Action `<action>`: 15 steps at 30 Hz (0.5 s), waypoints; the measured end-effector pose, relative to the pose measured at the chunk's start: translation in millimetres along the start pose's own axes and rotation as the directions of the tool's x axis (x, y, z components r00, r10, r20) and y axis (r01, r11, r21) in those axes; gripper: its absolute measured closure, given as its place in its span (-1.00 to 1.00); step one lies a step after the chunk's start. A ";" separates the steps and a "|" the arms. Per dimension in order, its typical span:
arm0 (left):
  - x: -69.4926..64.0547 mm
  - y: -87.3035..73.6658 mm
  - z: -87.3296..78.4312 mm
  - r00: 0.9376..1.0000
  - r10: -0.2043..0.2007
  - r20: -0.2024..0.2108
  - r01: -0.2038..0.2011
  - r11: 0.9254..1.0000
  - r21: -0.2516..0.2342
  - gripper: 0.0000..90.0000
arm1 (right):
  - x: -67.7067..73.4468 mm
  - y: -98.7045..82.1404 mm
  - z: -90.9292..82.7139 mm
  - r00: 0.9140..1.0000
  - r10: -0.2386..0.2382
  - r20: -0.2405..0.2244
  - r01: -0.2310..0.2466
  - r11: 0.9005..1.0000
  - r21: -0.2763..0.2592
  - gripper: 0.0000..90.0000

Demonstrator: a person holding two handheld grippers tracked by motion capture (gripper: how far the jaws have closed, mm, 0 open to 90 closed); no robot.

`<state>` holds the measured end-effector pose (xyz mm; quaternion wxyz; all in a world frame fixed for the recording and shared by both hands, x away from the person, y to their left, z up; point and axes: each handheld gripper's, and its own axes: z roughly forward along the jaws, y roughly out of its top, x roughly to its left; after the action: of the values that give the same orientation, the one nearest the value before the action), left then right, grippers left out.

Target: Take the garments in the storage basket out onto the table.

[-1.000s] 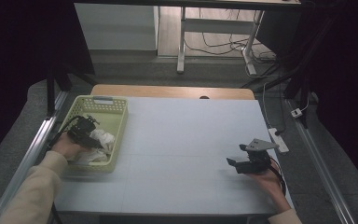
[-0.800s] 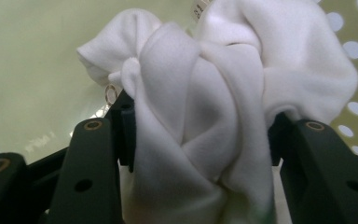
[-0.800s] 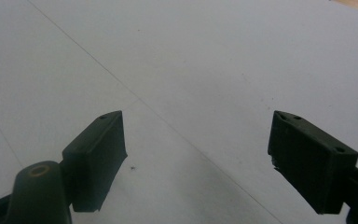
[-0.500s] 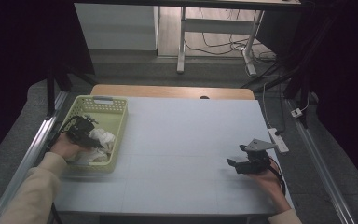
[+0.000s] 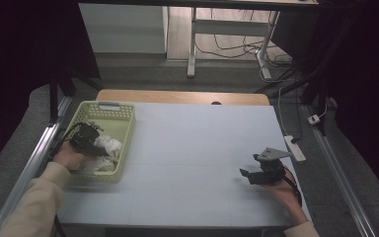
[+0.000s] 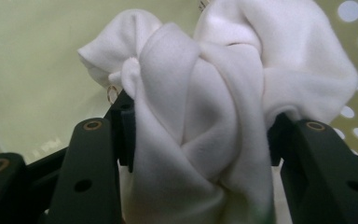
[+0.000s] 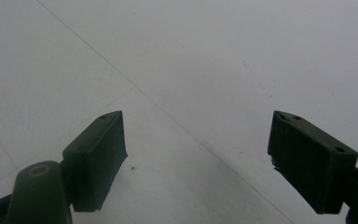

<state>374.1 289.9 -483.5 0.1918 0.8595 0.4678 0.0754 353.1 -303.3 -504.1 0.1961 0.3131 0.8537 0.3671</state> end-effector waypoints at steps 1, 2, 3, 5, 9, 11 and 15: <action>-0.2 -0.2 0.0 1.000 0.000 -0.001 0.000 1.000 -0.001 0.04 | 0.3 -0.2 0.6 1.000 0.001 0.002 -0.001 1.000 0.005 -0.58; -0.3 -0.3 0.0 1.000 0.000 -0.002 0.000 1.000 -0.002 0.04 | 0.5 -0.4 1.3 1.000 -0.001 0.006 0.001 1.000 0.008 -0.58; -0.5 -0.3 0.0 1.000 0.001 -0.003 -0.001 1.000 -0.003 0.04 | 0.5 -0.5 1.7 1.000 -0.004 0.006 0.004 1.000 0.011 -0.58; -1.0 -0.2 -0.2 1.000 0.003 -0.005 -0.003 1.000 -0.003 0.04 | 0.8 -0.6 2.2 1.000 -0.004 0.006 0.004 1.000 0.011 -0.58; -2.4 0.3 -1.0 1.000 0.008 -0.010 -0.008 1.000 -0.010 0.04 | 0.8 -0.7 2.3 1.000 -0.001 0.007 0.001 1.000 0.014 -0.58; -3.3 0.7 -1.3 1.000 0.012 -0.014 -0.013 1.000 -0.012 0.04 | 0.8 -0.8 2.6 1.000 0.001 0.006 -0.001 1.000 0.016 -0.58; -5.3 1.4 -1.8 1.000 0.020 -0.017 -0.020 1.000 -0.015 0.04 | 1.3 -1.1 3.5 1.000 -0.003 0.007 0.002 1.000 0.021 -0.58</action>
<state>371.7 285.2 -481.1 0.1937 0.8618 0.4604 0.0884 353.7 -301.3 -507.3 0.1964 0.3154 0.8572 0.3565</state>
